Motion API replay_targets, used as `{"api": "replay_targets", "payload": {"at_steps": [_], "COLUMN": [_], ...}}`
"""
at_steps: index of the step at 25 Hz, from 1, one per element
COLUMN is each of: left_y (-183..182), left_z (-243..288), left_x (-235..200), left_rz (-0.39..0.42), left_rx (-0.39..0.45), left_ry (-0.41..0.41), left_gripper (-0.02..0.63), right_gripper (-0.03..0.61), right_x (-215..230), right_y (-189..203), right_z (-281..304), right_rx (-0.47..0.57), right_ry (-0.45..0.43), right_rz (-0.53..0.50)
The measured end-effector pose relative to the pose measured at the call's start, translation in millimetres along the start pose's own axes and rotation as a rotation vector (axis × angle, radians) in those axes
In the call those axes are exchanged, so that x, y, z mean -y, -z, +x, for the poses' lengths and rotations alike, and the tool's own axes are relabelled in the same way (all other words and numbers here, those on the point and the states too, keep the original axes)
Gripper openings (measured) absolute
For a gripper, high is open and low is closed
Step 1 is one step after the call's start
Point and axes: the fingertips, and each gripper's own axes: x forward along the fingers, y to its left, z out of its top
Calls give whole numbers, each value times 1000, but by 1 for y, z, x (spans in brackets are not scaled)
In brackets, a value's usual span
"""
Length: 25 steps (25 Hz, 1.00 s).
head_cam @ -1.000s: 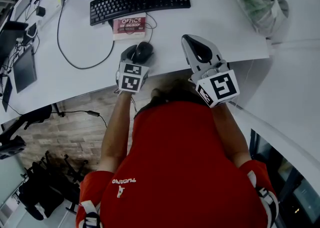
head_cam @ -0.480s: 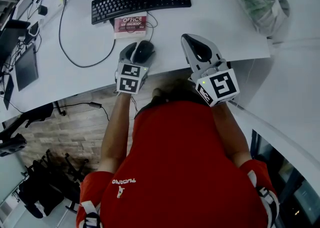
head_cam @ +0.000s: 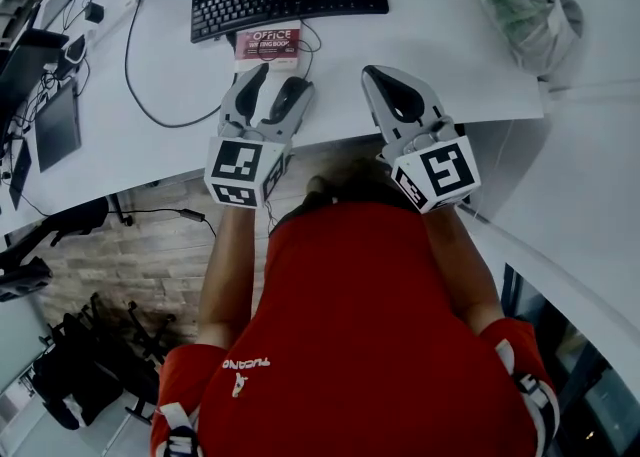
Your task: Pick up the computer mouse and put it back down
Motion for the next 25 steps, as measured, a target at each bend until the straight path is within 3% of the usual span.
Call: {"api": "replay_targets", "payload": {"at_steps": [4,8,20,25], "left_y": [-40,-71,-101,-102], "left_z": [-20,-40,-75,-81], "left_x": [3,4,15,18], "left_rz": [5,11,23,16], "left_rx": [128,221,307,324], "left_ry": [-17,-59,-110,-114], "left_gripper": [283,219,52,20], "right_gripper": [5,5,5,5], "right_x": [-4,-8,-23,-30], "right_y": [-5,-10,-30,-35], "right_z": [-2,-5,-15,-17], "right_rx": [12,21,66,78], "right_ry": [-11,-18,-44,-53], "right_rz": [-4,-10,-28,-35]}}
